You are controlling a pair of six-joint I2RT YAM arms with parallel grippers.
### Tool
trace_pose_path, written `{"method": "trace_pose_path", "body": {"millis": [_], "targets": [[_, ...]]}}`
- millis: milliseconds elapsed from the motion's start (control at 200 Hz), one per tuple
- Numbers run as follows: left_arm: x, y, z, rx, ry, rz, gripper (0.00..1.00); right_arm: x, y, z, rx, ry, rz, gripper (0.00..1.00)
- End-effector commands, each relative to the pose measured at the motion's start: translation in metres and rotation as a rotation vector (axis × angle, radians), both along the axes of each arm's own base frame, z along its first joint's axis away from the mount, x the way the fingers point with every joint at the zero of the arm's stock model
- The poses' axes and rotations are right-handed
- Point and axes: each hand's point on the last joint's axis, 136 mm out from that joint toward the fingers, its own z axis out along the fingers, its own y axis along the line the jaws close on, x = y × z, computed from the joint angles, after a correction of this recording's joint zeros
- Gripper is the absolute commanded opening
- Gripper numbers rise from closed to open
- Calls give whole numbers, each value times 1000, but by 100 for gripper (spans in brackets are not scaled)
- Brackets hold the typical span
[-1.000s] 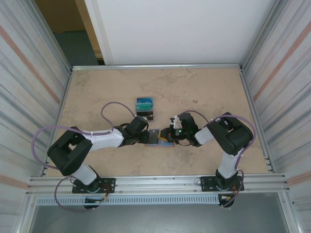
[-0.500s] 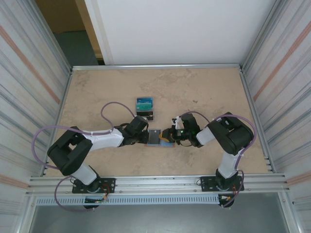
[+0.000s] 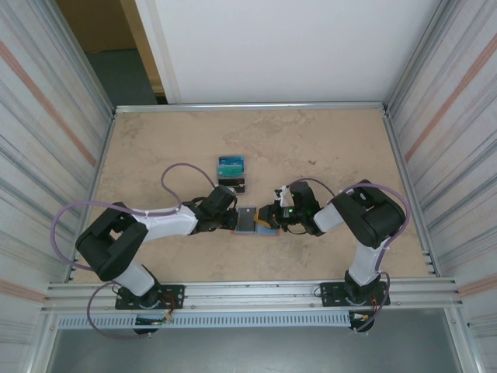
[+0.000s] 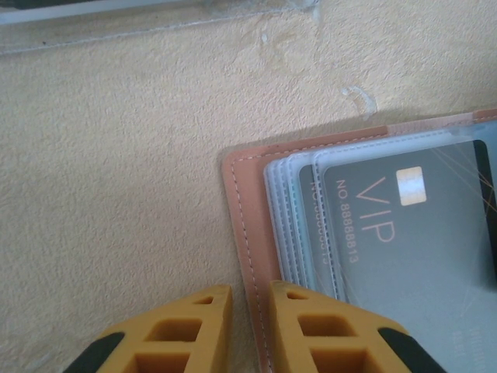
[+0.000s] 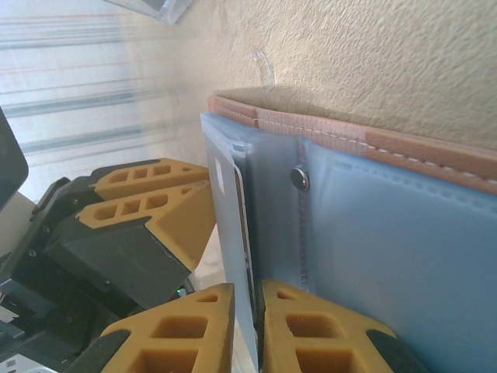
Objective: Take the credit cards out of the card holder
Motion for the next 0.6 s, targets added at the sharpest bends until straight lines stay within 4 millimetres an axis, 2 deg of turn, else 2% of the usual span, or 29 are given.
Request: {"method": "trace_pose_path", "body": {"millis": [0, 596], "targets": [[-6, 6, -11, 32, 44, -5, 21, -3, -2, -3, -1, 20, 0, 16], [-4, 7, -8, 31, 36, 1, 21, -4, -8, -2, 2, 28, -10, 0]]}}
